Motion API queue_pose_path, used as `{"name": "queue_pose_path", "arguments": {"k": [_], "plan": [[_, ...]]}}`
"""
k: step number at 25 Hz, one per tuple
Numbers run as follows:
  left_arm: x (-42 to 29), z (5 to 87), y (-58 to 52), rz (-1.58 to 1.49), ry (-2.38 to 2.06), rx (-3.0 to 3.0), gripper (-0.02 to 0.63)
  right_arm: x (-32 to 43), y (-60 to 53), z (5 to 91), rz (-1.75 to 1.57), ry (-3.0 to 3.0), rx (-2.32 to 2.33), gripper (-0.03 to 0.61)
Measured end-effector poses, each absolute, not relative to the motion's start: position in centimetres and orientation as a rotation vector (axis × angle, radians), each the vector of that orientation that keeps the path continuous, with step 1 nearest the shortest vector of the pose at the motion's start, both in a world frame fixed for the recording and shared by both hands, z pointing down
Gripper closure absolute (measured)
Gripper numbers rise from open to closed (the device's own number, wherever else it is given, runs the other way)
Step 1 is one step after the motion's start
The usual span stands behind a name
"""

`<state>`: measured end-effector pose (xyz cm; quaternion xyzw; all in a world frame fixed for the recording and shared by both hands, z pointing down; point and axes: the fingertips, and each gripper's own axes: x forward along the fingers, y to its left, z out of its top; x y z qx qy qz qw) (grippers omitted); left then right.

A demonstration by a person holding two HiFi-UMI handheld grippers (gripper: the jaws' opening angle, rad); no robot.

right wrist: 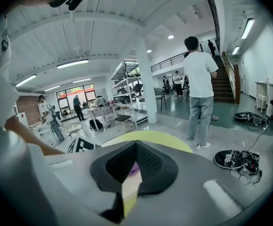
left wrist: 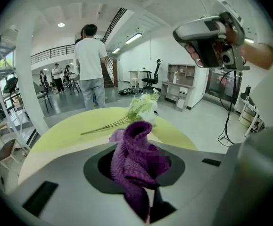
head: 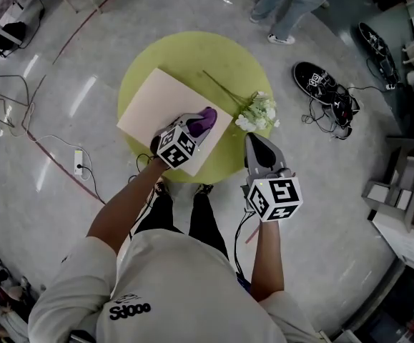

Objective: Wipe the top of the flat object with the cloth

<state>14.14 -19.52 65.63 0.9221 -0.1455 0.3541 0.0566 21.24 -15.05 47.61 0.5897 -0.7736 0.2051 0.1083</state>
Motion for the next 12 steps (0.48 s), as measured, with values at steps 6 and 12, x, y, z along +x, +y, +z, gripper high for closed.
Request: {"name": "queue_pose_path", "arguments": {"k": [6,12], "plan": [[8.7,65.4,-23.8,1.031,-0.618,2.722,0.505,18.0,-17.3,47.9,0.585,-2.316,1.652,0.569],[2.6,65.1,-28.8,0.993,-0.818,2.631,0.505,15.6,-19.4,48.4,0.570,-2.344,1.556,0.569]]}}
